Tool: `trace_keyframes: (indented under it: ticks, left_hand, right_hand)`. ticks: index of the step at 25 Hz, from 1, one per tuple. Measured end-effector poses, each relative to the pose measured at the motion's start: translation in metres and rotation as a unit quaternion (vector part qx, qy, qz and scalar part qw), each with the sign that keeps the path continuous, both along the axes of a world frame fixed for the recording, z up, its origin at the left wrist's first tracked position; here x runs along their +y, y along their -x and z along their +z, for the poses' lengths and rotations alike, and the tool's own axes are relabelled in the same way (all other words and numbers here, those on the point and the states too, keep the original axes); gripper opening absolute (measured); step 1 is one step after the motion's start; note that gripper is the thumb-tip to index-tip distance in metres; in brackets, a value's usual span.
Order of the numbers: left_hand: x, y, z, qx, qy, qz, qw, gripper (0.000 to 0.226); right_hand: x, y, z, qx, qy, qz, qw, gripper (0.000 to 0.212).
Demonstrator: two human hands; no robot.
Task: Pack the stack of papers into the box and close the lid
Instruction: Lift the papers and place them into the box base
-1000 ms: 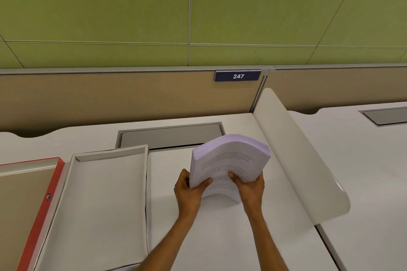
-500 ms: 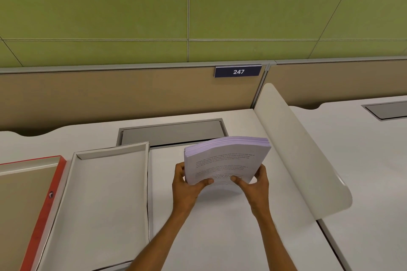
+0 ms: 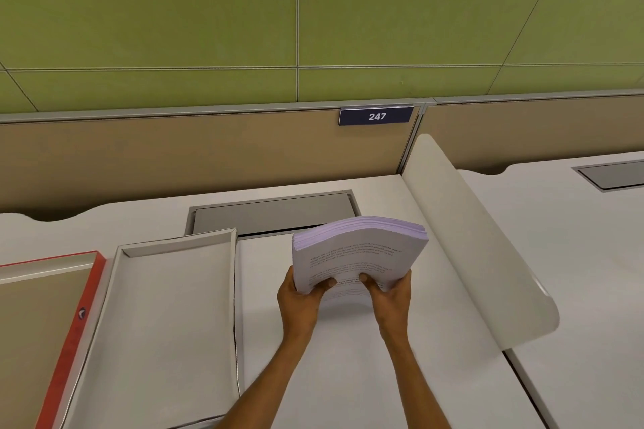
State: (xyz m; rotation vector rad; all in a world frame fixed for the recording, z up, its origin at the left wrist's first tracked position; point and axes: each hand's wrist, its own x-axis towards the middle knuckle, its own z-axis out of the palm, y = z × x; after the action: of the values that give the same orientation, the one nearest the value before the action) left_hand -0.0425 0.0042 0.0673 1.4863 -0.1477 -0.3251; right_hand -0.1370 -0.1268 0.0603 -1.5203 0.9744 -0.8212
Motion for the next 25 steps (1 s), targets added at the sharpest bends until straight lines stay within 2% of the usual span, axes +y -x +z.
trace_keyframes:
  ticks: [5, 8, 12, 17, 25]
  left_hand:
    - [0.006, -0.015, 0.015, 0.013, -0.069, -0.021, 0.997, 0.048]
    - [0.011, -0.026, 0.030, 0.022, -0.139, -0.029, 0.990, 0.053]
    - [0.024, -0.037, 0.038, 0.067, -0.178, -0.046, 0.981, 0.050]
    - [0.064, -0.050, 0.038, 0.092, -0.149, -0.062, 0.983, 0.027]
    - [0.159, -0.090, 0.043, 0.114, -0.164, -0.025, 0.980, 0.028]
  right_hand:
    - [0.001, -0.001, 0.023, 0.061, -0.007, 0.019, 0.998, 0.057]
    - [-0.002, -0.006, 0.049, 0.133, -0.008, 0.059, 0.989, 0.056]
    - [-0.002, -0.014, 0.069, 0.213, -0.040, 0.097, 0.971, 0.054]
    - [0.026, -0.029, 0.071, 0.222, -0.074, 0.145, 0.961, 0.044]
    - [0.112, -0.079, 0.061, 0.206, -0.101, 0.184, 0.956, 0.044]
